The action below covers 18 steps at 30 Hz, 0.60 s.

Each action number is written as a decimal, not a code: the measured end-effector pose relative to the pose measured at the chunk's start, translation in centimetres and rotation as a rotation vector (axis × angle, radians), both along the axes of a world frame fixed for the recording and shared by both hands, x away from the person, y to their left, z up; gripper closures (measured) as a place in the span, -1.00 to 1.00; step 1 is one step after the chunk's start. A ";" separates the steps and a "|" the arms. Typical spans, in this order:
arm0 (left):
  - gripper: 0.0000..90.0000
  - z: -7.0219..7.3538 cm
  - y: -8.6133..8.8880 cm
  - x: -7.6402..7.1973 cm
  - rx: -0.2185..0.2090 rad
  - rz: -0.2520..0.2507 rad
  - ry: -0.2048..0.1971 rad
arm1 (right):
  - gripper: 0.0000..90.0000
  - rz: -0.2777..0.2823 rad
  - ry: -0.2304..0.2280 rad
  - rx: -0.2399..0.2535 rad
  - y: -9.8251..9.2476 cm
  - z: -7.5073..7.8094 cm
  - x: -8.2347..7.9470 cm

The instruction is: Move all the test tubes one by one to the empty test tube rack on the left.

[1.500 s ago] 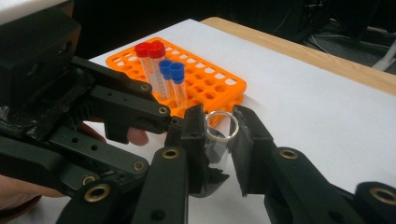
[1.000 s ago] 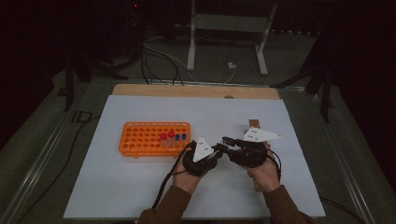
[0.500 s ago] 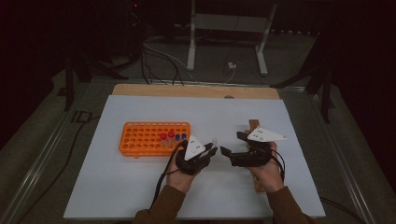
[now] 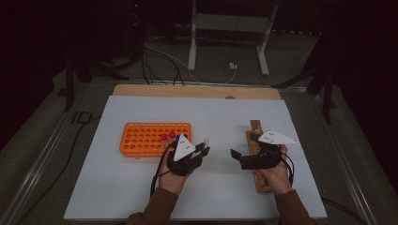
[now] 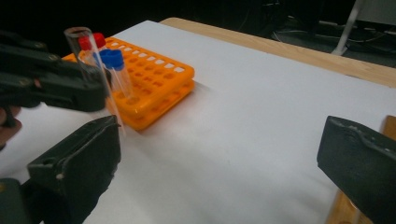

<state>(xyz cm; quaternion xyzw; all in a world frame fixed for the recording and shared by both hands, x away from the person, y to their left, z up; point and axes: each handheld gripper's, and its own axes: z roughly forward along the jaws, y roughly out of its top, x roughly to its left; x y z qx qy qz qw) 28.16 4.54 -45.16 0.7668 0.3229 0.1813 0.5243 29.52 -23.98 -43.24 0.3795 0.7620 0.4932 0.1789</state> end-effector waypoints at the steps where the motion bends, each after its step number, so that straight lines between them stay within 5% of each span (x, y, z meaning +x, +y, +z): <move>1: 0.69 0.0 0.2 0.0 0.000 0.002 0.000 | -1.00 -0.001 0.000 -0.001 -0.1 0.0 0.0; 18: 0.69 0.3 4.5 -0.3 -0.014 0.056 -0.002 | -1.00 -0.036 -0.005 0.017 -1.5 0.0 -0.3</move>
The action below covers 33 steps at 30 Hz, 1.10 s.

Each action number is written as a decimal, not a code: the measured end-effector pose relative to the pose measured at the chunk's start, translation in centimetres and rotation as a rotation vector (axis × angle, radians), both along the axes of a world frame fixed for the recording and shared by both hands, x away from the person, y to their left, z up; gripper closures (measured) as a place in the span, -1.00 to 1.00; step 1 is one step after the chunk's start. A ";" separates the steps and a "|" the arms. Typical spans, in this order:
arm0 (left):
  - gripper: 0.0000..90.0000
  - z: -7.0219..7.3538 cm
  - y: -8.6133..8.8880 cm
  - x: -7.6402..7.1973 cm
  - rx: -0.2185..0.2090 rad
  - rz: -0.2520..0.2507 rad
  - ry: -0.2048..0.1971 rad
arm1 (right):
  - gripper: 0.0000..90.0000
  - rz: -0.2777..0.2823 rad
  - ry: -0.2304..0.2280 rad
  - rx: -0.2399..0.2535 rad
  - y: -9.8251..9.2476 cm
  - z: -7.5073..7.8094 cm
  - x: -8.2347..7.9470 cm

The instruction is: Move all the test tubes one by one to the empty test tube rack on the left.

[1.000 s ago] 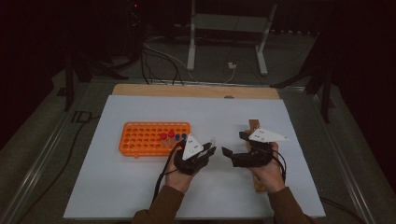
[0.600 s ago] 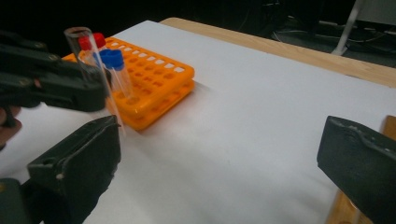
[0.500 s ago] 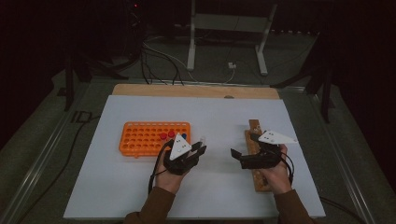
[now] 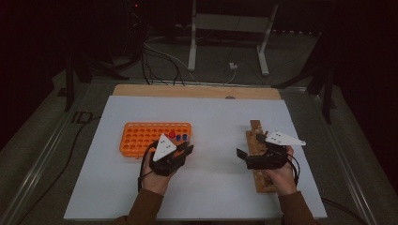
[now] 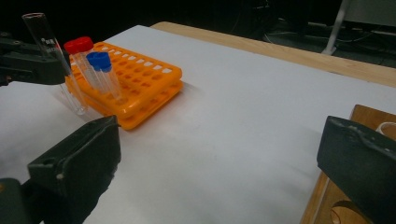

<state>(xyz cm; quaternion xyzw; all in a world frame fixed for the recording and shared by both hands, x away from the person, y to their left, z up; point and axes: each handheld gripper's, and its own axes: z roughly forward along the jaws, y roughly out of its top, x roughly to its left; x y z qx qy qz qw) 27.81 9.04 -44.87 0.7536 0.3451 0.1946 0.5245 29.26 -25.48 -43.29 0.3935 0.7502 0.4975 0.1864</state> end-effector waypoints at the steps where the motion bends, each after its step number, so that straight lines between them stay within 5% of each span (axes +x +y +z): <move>1: 0.69 0.0 0.2 0.0 -0.001 0.002 0.002 | -1.00 -0.001 0.000 0.003 0.0 0.0 0.0; 22: 0.69 0.3 5.8 0.4 -0.009 0.114 -0.017 | -1.00 -0.012 -0.002 0.018 -0.6 0.0 -0.1; 33: 0.69 -0.9 7.6 1.1 -0.005 0.199 -0.006 | -1.00 -0.020 -0.013 0.023 -1.0 0.2 -0.2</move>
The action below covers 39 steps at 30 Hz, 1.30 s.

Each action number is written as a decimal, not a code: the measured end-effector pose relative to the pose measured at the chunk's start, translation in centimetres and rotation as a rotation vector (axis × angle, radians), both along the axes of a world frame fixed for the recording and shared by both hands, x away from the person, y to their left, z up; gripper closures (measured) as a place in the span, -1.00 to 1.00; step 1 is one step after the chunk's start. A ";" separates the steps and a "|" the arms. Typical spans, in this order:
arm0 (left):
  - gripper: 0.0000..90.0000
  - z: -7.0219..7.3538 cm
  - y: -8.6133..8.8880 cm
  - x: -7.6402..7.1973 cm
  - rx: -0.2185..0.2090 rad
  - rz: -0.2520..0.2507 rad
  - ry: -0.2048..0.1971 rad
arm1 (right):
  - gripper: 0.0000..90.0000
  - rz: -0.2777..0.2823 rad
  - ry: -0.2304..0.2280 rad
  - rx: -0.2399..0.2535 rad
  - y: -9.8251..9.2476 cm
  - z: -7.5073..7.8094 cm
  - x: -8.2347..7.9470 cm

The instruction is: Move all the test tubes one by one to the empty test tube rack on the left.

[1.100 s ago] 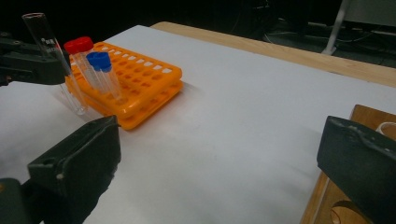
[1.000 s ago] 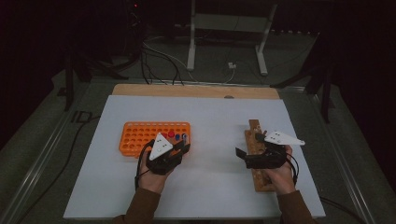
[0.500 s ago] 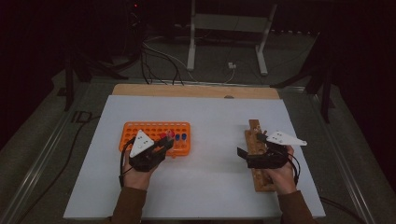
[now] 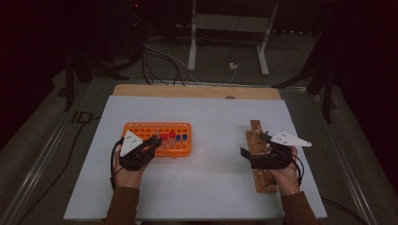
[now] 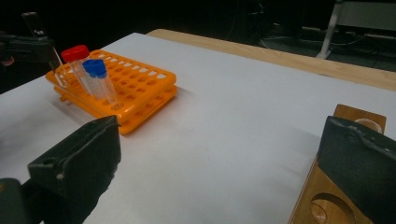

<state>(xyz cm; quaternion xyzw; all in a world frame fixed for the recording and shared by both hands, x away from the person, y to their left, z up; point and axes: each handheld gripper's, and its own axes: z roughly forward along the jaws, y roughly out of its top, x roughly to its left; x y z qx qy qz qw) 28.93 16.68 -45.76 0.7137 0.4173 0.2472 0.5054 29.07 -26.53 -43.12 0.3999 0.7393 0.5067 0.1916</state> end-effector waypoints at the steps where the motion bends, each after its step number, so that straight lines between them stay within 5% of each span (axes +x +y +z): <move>1: 0.69 -0.1 0.1 0.1 0.008 0.007 -0.002 | -1.00 -0.001 0.000 0.001 0.0 0.0 0.0; 14: 0.69 -1.9 0.0 1.4 0.039 0.052 0.018 | -1.00 0.007 -0.004 0.002 0.2 0.1 0.0; 25: 0.69 -3.5 -0.8 1.9 0.143 0.042 0.100 | -1.00 0.013 -0.005 -0.001 0.3 0.0 -0.1; 39: 0.70 -3.5 -0.6 1.7 0.161 0.038 0.135 | -1.00 0.016 -0.004 0.000 0.3 0.0 -0.1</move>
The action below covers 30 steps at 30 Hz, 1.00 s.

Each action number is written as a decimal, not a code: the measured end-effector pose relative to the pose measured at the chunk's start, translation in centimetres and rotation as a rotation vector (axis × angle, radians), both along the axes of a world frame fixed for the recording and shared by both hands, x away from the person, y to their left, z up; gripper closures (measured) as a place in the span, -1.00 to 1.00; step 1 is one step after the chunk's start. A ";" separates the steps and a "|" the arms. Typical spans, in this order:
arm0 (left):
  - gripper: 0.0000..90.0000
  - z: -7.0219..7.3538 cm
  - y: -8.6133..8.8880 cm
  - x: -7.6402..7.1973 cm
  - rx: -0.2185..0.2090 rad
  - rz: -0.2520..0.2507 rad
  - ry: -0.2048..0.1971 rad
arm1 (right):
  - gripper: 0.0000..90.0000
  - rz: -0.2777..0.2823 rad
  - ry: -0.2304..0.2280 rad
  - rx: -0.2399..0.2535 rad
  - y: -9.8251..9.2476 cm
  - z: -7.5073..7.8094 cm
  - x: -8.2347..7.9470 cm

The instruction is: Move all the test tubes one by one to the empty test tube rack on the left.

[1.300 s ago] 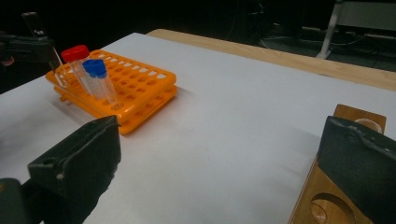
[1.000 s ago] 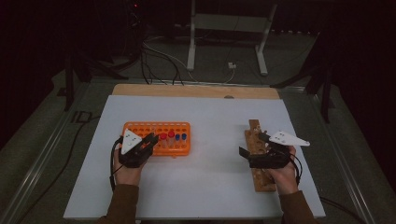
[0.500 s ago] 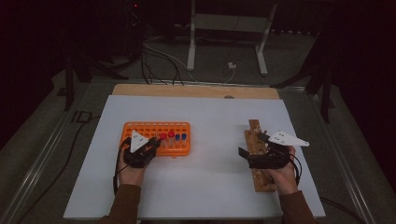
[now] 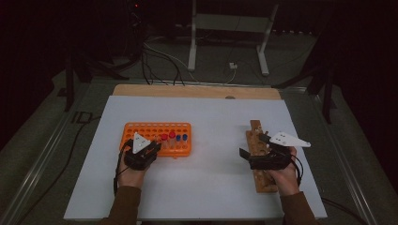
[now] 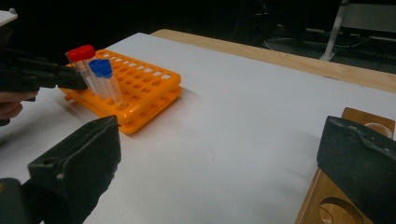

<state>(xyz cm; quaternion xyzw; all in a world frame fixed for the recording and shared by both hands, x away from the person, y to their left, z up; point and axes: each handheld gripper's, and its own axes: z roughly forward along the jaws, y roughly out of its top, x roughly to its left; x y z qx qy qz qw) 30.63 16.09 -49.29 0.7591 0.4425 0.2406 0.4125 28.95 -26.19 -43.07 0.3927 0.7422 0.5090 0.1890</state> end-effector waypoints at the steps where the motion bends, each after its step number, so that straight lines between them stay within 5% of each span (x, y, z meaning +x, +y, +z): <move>1: 0.70 0.0 0.0 0.0 0.002 0.000 0.002 | -1.00 0.001 0.001 -0.001 0.0 0.0 0.0; 9: 0.66 -0.2 0.1 0.0 -0.009 0.002 0.013 | -1.00 0.001 -0.001 0.000 0.0 0.0 0.0; 22: -0.31 1.5 1.3 -1.1 -0.167 0.031 -0.050 | -1.00 -0.024 -0.022 -0.011 -0.7 0.7 0.5; 28: -0.65 1.9 1.1 -1.2 -0.178 0.057 -0.061 | -0.99 -0.055 -0.048 -0.047 -1.2 1.2 1.5; 30: -0.90 2.1 1.1 -1.3 -0.178 0.070 -0.067 | -0.99 -0.066 -0.057 -0.051 -1.3 1.4 2.0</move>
